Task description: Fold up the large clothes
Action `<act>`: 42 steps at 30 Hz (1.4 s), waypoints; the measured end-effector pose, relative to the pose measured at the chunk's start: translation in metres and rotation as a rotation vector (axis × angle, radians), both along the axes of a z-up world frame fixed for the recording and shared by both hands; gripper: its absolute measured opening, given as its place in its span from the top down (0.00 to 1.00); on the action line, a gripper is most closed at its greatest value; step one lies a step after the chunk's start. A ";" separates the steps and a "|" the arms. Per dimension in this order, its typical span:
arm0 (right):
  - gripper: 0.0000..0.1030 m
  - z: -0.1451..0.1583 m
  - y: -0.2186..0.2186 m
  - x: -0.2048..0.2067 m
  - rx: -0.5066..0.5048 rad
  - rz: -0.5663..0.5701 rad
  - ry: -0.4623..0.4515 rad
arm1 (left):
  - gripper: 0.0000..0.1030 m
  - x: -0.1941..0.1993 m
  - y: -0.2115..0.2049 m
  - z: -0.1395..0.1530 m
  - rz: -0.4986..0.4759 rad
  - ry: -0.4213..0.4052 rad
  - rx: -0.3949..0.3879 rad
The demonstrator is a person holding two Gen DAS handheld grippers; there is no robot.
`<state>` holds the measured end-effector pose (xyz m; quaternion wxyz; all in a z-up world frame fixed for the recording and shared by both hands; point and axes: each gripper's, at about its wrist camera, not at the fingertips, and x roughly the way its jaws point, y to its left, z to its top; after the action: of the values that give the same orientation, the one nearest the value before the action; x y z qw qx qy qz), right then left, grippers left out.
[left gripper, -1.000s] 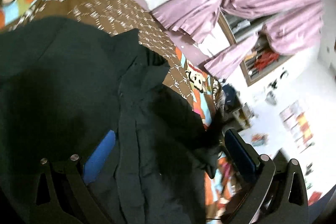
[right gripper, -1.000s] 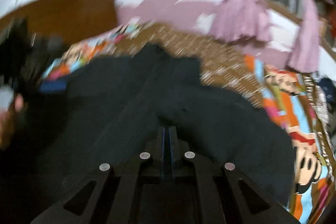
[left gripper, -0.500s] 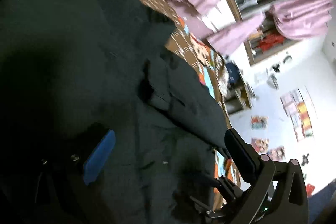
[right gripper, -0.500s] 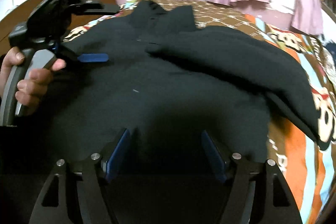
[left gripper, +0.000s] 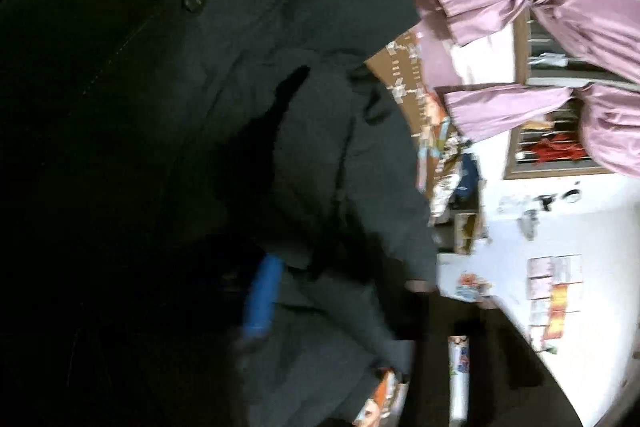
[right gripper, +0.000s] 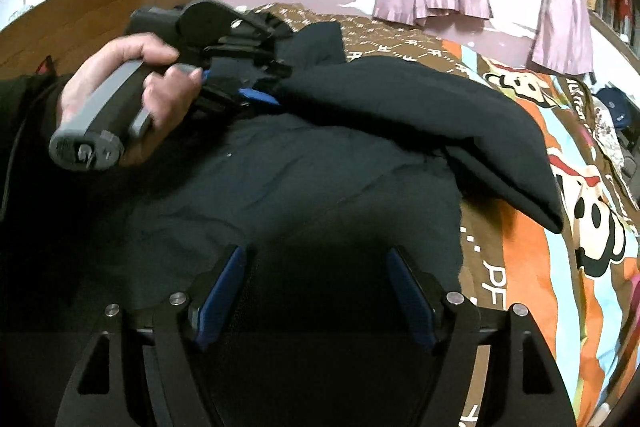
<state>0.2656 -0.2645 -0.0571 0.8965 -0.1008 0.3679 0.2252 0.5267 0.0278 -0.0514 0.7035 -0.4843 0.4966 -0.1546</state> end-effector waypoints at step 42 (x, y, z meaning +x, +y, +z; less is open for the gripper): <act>0.00 -0.043 0.112 0.112 -0.189 -0.173 -0.031 | 0.84 -0.183 0.099 0.003 0.038 -0.324 0.783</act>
<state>0.3781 -0.1529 -0.1001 0.9047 -0.1562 0.3809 0.1097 0.3440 0.1271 -0.0482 0.9061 -0.1592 0.3917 -0.0153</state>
